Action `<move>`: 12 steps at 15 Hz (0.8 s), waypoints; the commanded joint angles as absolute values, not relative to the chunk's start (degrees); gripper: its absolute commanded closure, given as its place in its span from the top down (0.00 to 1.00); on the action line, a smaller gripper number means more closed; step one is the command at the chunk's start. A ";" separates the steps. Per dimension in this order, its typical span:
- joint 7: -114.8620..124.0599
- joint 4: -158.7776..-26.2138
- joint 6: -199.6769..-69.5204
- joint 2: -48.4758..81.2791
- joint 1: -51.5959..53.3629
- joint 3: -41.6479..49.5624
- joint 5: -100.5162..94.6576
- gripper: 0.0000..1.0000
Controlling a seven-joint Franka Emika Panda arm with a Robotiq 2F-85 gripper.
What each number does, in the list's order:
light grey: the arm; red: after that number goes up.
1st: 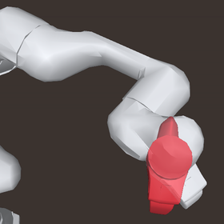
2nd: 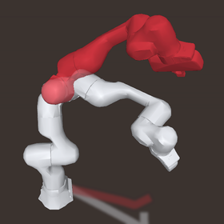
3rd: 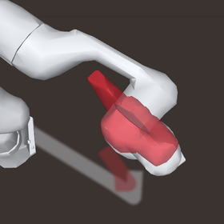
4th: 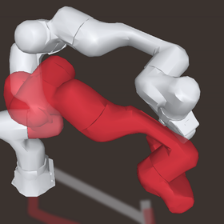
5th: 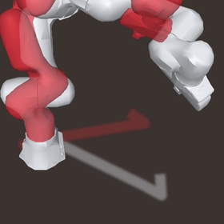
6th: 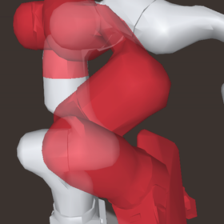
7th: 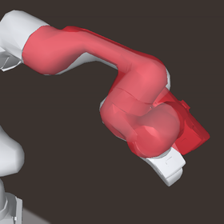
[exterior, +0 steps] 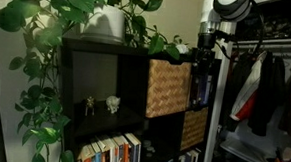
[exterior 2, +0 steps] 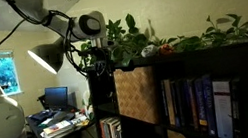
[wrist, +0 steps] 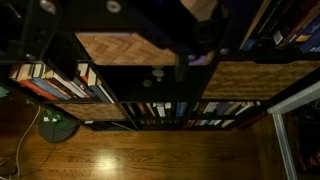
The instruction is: Slide open the basket, put the socks inside it, and then slide it back into the shelf
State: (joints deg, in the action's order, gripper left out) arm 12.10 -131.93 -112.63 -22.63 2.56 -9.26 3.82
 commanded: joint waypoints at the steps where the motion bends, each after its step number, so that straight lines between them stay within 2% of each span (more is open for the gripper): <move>1: 4.95 -131.58 -115.01 -23.11 4.75 -8.24 2.77 1.00; 12: -10.80 -132.99 -134.92 -18.76 6.55 -8.41 -4.86 1.00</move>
